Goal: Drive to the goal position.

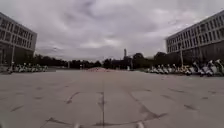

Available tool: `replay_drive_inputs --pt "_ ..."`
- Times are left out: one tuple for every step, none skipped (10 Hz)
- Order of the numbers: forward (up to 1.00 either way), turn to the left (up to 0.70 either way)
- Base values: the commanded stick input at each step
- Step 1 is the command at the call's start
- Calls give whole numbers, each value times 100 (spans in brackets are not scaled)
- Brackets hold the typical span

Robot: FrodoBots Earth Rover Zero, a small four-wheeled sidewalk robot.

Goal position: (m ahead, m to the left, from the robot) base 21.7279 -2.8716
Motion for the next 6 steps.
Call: replay_drive_inputs --pt "45 0" --pt "45 0" --pt "45 0" --pt "45 0" --pt "45 0" --pt "45 0"
